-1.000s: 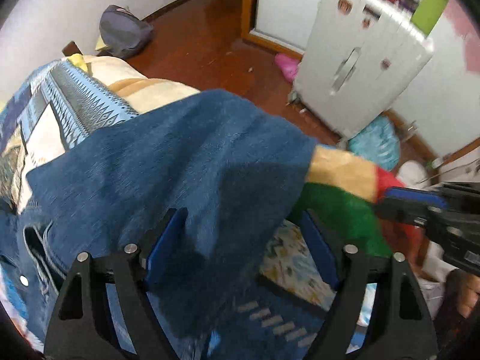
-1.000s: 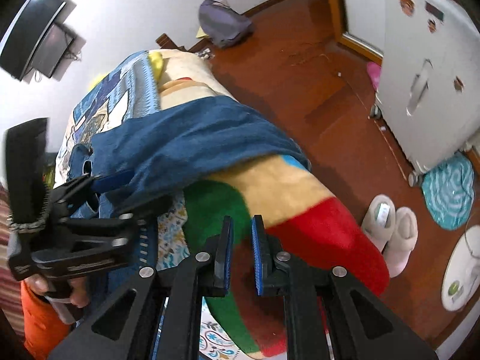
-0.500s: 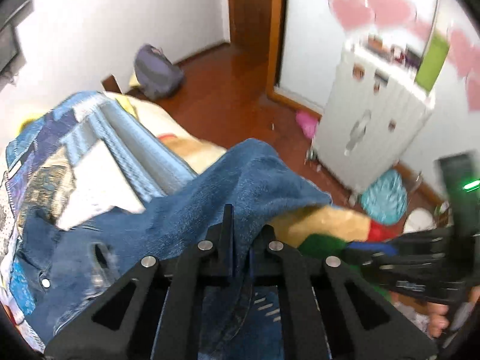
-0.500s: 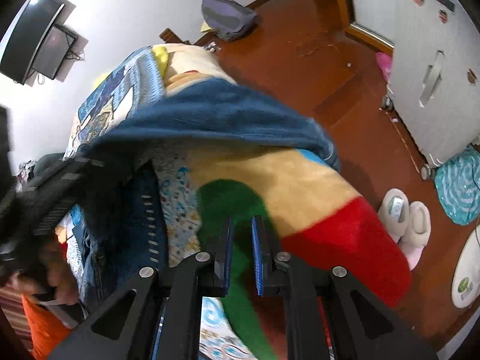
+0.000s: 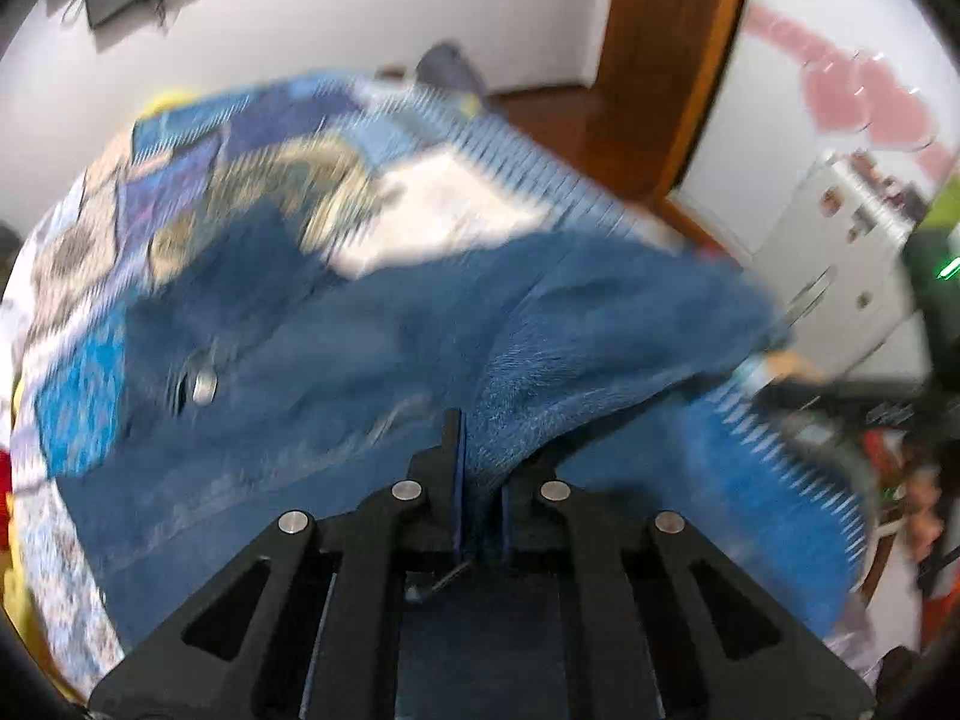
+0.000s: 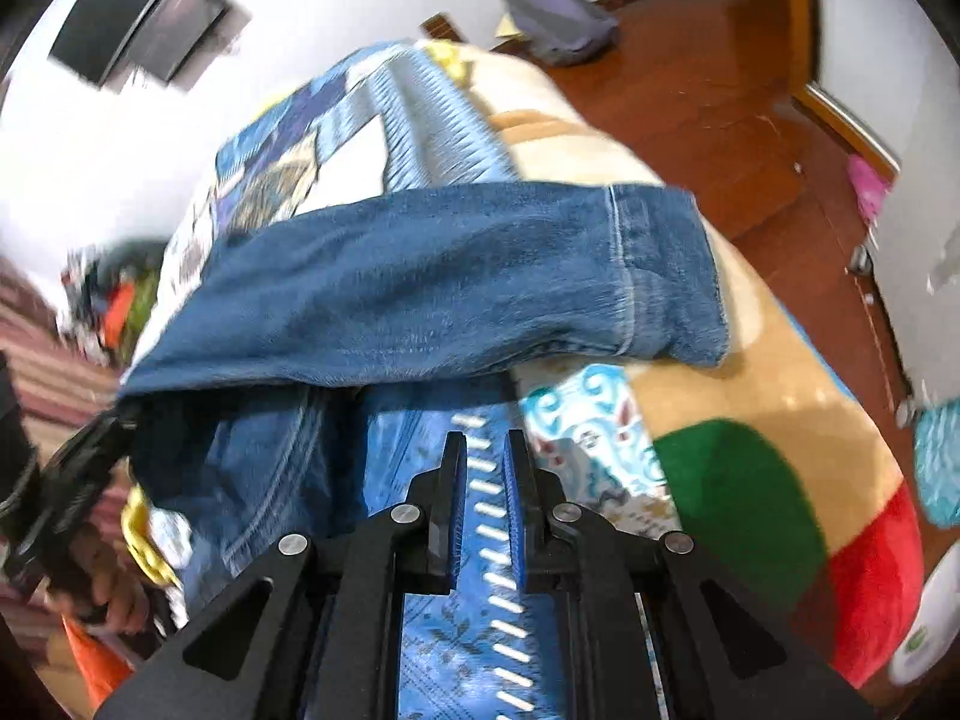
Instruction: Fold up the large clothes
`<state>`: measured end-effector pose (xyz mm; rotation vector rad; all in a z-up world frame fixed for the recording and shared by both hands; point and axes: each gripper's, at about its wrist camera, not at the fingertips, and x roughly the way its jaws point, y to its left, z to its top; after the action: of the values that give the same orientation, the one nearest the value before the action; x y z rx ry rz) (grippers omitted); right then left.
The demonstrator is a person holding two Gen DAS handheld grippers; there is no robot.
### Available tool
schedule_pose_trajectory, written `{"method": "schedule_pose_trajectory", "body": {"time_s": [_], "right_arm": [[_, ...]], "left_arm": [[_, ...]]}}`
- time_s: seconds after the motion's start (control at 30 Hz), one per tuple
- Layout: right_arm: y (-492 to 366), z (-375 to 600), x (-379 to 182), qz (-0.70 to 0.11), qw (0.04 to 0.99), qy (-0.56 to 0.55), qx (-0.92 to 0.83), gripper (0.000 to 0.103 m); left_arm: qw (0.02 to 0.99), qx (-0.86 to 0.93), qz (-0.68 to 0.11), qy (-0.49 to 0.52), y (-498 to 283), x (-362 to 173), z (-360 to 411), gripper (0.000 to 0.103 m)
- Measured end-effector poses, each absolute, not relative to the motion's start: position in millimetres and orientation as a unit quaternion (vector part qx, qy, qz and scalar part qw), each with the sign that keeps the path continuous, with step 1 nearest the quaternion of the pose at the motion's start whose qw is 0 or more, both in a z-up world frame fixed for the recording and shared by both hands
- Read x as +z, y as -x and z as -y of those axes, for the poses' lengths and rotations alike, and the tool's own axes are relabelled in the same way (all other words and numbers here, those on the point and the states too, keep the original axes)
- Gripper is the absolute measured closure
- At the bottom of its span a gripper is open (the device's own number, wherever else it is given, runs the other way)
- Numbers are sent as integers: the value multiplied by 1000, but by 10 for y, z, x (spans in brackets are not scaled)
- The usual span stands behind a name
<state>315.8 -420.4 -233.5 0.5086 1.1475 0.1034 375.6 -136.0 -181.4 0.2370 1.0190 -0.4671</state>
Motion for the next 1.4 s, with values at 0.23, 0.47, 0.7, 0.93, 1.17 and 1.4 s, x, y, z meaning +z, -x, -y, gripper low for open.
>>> {"method": "schedule_pose_trajectory", "body": {"time_s": [0.23,0.47,0.7,0.93,1.17,1.4], "right_arm": [[-3064,4049,-1975,-507,849,-136,67,95],[-3598,3816,-1748,-489,861,-113,85,94],[-3966,3480,-2414,-545,834,-40,75,95],[-3871,3376,-2407,-518,851,75,44,94],[-3817,3594,-2473,-501,856,131,1,67],[-3780,4319,-2519,-521,853,6,-20,0]], "left_arm": [[848,-219,-464,-131,-3652,-1915,1174,51],[861,-236,-442,-88,-3701,-1516,1103,42],[876,-234,-418,-47,-3843,-1276,1171,33],[848,-196,-478,-120,-4145,-1924,1484,27],[826,-207,-518,-78,-4216,-2262,1321,23],[834,-198,-505,-100,-4150,-2218,1347,23]]}}
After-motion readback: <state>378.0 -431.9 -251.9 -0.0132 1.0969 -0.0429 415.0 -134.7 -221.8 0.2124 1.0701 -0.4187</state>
